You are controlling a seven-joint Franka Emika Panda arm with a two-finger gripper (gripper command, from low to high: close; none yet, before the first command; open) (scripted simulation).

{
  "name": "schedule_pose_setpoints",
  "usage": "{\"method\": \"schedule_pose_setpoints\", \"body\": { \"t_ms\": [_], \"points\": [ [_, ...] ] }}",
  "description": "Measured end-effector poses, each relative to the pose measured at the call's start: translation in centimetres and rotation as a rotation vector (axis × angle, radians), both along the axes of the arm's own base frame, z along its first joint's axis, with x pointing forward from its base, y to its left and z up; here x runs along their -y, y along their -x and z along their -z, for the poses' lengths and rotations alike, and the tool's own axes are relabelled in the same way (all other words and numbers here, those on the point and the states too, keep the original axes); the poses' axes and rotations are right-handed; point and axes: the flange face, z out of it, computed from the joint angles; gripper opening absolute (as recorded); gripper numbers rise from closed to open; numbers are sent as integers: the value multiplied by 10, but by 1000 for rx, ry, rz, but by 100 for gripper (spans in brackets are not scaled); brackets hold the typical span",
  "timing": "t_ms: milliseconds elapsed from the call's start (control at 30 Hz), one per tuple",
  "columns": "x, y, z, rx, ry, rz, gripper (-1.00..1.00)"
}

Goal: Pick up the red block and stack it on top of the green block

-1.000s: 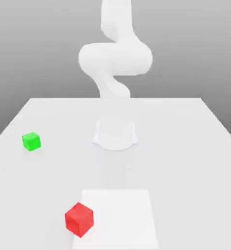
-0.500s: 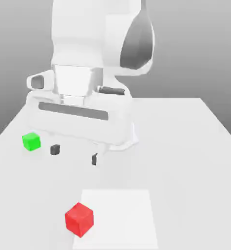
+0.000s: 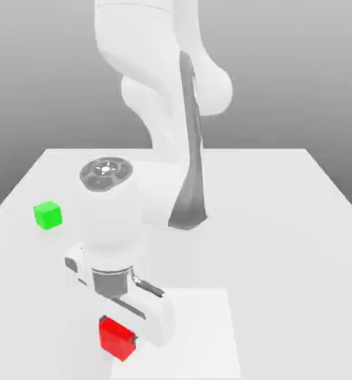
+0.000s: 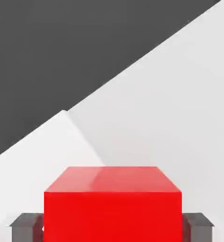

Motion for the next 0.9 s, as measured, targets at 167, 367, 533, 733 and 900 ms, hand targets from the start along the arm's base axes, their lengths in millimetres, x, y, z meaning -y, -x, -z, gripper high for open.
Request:
{"method": "schedule_pose_setpoints", "body": {
  "t_ms": [167, 367, 533, 733, 900],
  "points": [
    [0, -1, -19, 0, 0, 0, -100],
    [40, 17, -70, -4, 32, 53, -100],
    [130, 72, -90, -16, 86, 206, -100],
    [196, 147, -109, -30, 119, 344, -100],
    [230, 214, -117, -36, 119, 450, -100]
  ]
}}
